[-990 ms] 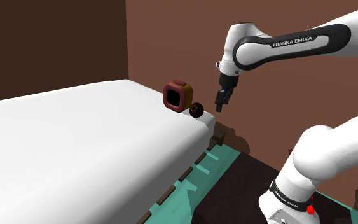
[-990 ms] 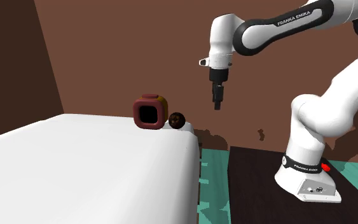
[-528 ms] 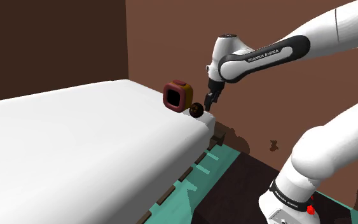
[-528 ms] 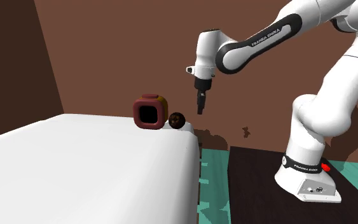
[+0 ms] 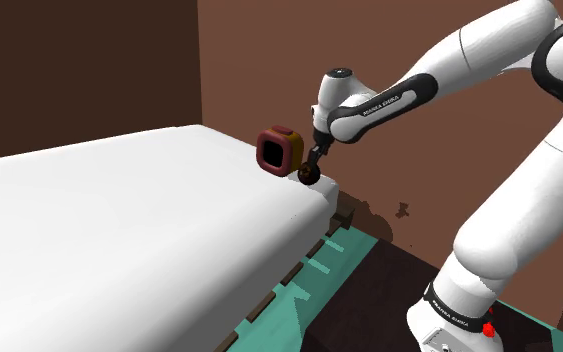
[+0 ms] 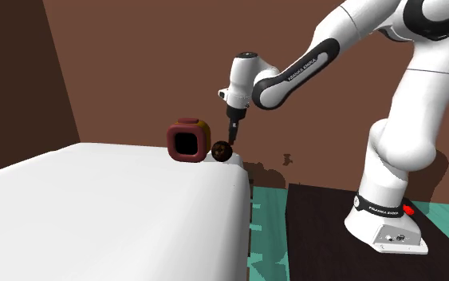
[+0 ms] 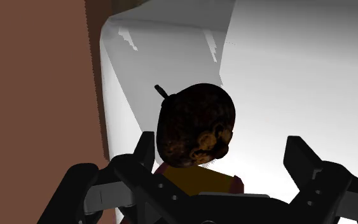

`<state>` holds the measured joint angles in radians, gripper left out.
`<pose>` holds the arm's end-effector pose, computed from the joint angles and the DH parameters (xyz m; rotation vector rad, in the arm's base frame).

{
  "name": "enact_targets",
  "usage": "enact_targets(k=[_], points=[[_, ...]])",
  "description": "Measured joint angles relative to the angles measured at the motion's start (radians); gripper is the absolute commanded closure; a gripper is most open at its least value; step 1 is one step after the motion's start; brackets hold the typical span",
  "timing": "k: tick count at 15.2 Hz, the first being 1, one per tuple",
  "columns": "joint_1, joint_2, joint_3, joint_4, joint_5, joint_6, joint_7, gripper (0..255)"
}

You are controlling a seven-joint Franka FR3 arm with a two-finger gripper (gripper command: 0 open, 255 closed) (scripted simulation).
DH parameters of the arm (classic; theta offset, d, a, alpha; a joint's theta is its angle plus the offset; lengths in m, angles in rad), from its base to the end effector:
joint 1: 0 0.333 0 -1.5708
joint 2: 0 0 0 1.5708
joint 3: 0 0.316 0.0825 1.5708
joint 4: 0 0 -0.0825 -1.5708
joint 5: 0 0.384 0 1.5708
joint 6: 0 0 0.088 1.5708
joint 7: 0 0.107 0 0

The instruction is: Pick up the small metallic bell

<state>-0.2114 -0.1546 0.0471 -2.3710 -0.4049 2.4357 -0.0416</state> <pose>0.4917 -0.0822 0.4076 2.7992 0.2229 0.2588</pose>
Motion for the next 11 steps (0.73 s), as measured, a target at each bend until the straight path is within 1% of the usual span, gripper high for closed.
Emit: enact_targets(k=[3, 4, 11], points=[[-0.022, 0.103, 0.002, 0.075, -0.099, 0.063, 0.062, 0], [-0.025, 0.12, 0.0, 0.087, -0.12, 0.076, 0.074, 0], [-0.033, 0.192, -0.006, 0.078, -0.205, 0.155, 0.153, 0]])
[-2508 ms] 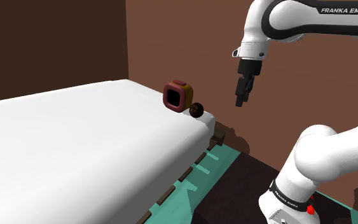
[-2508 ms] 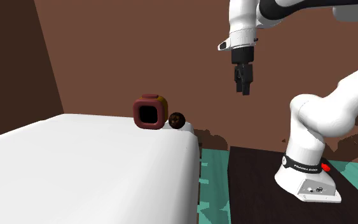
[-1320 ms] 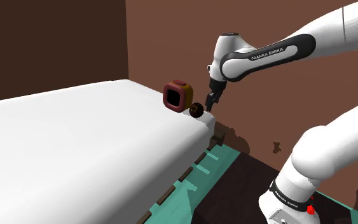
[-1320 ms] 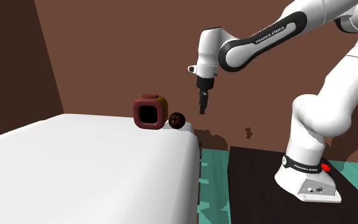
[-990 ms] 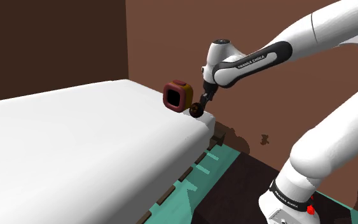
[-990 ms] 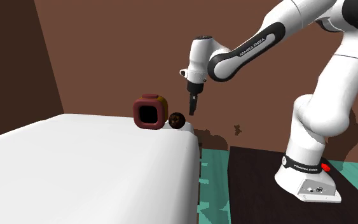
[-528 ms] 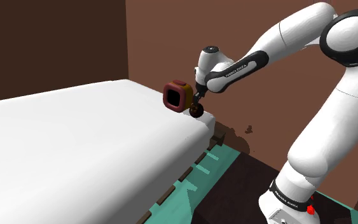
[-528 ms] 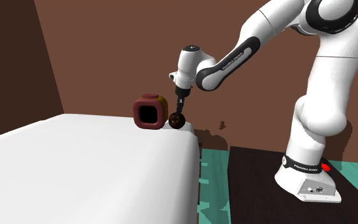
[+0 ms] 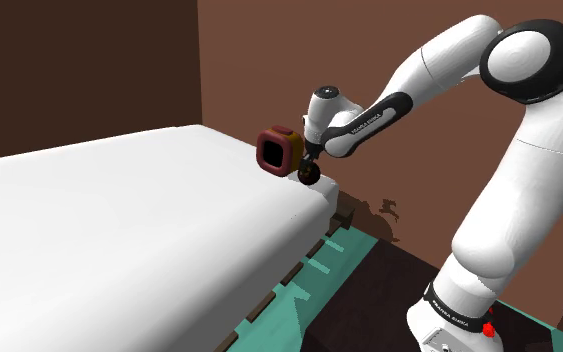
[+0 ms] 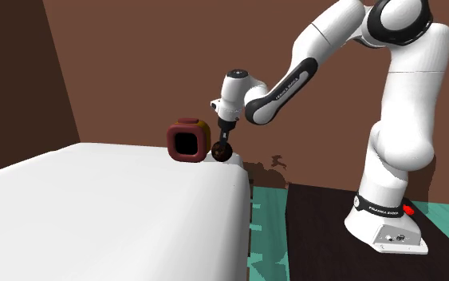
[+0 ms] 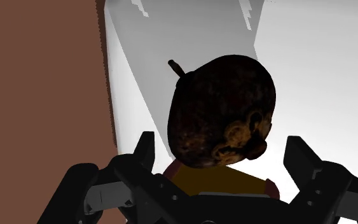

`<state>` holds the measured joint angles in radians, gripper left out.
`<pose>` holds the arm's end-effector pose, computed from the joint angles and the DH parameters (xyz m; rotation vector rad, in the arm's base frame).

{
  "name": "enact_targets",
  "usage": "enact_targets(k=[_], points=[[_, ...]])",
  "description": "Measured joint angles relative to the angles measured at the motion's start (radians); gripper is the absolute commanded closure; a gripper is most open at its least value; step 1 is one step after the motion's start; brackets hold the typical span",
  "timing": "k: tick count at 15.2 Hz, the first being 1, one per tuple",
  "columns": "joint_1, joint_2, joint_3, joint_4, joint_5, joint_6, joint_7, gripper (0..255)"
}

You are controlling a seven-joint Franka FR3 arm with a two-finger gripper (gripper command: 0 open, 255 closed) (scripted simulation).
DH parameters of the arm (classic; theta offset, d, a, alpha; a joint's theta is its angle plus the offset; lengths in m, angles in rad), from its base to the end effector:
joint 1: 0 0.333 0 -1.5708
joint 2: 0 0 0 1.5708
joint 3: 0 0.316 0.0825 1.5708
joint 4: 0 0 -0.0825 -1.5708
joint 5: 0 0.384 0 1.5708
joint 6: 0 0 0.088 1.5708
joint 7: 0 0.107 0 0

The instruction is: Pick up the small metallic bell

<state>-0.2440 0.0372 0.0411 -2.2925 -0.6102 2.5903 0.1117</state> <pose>0.5309 -0.0982 0.3582 2.7223 0.2303 0.3236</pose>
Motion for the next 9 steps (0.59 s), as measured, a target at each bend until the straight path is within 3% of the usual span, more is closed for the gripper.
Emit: enact_targets(k=[1, 2, 9], points=[[0.0, 0.004, -0.001, -0.003, -0.007, 0.006, 0.007, 0], [-0.001, 0.007, -0.001, -0.005, -0.01, 0.01, 0.01, 255], [0.0, 0.008, -0.001, -0.004, -0.013, 0.013, 0.014, 255]])
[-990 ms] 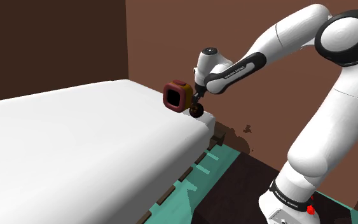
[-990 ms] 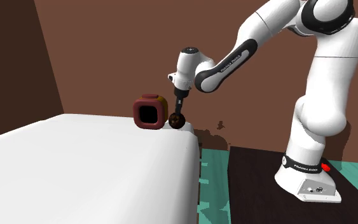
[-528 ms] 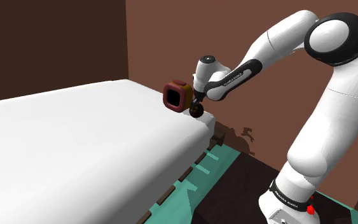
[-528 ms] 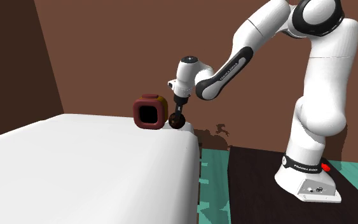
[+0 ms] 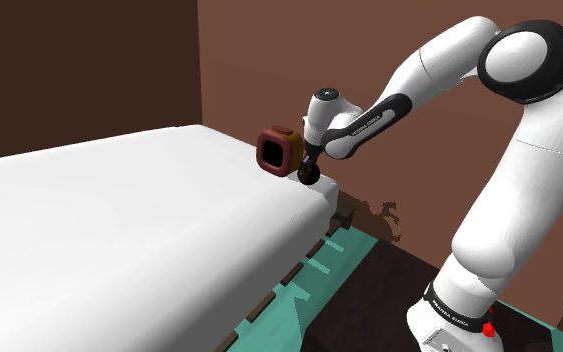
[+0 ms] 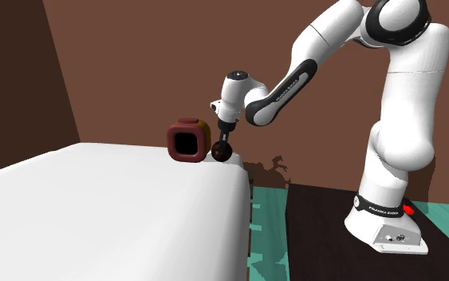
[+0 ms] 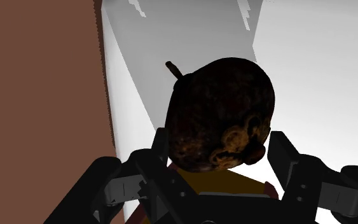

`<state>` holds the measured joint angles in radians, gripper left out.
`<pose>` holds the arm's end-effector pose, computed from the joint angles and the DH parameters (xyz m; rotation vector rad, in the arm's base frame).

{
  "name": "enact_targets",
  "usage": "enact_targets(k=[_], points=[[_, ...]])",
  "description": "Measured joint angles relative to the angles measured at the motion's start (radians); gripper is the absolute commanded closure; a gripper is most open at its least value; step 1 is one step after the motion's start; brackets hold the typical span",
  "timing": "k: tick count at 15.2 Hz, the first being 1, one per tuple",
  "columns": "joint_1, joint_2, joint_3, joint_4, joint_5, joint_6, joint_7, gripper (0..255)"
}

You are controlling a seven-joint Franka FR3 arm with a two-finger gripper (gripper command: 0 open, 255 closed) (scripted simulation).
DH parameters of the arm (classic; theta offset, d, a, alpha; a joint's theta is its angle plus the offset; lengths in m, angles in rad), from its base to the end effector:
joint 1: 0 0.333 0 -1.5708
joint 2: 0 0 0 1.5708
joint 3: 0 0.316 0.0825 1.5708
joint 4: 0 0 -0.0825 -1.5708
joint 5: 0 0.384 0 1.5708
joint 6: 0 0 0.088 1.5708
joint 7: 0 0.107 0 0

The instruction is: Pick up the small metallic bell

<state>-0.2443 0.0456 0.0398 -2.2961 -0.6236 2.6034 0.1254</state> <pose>0.5309 -0.0978 0.3532 2.7214 0.2307 0.3276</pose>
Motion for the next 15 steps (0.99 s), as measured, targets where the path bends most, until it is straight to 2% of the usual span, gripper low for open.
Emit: enact_targets(k=[4, 15], points=[[-0.001, -0.005, 0.0, 0.0, 0.006, -0.004, -0.007, 255], [0.007, -0.091, 0.009, 0.041, 0.108, -0.119, -0.114, 255]])
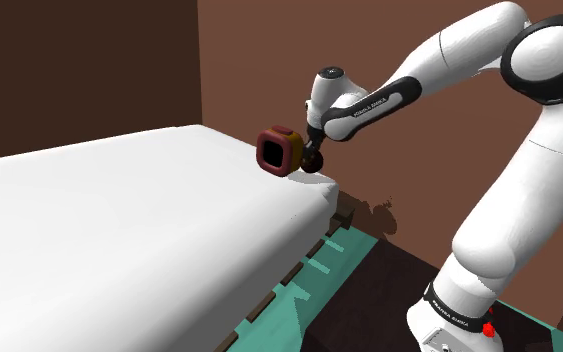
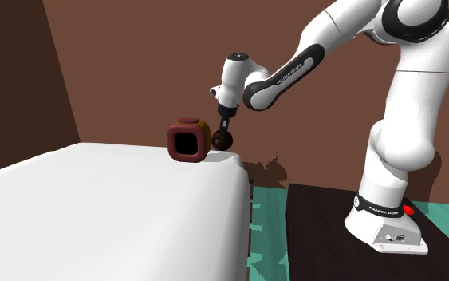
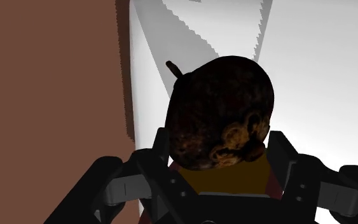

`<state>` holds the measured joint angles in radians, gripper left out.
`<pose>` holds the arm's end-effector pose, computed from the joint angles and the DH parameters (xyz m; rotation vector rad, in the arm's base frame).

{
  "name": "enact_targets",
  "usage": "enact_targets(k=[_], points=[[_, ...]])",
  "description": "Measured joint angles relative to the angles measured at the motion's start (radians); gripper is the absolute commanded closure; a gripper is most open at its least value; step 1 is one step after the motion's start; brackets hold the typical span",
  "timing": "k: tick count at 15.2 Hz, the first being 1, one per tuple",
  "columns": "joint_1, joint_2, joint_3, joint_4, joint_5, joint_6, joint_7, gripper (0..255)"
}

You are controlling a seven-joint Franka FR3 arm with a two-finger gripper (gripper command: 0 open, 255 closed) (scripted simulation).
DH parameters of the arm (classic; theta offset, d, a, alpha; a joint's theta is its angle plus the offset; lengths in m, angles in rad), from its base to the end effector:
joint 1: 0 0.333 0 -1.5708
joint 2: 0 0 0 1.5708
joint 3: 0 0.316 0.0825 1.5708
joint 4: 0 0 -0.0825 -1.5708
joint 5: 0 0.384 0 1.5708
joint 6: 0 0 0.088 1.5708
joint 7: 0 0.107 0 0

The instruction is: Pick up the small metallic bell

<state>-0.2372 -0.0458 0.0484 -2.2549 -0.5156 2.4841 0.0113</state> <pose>0.5298 -0.0989 0.4103 2.7221 0.2303 0.3241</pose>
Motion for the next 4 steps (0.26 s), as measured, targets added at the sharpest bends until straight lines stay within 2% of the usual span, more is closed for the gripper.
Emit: enact_targets(k=[4], points=[[0.004, -0.023, 0.002, 0.021, 0.026, -0.04, -0.028, 255]])
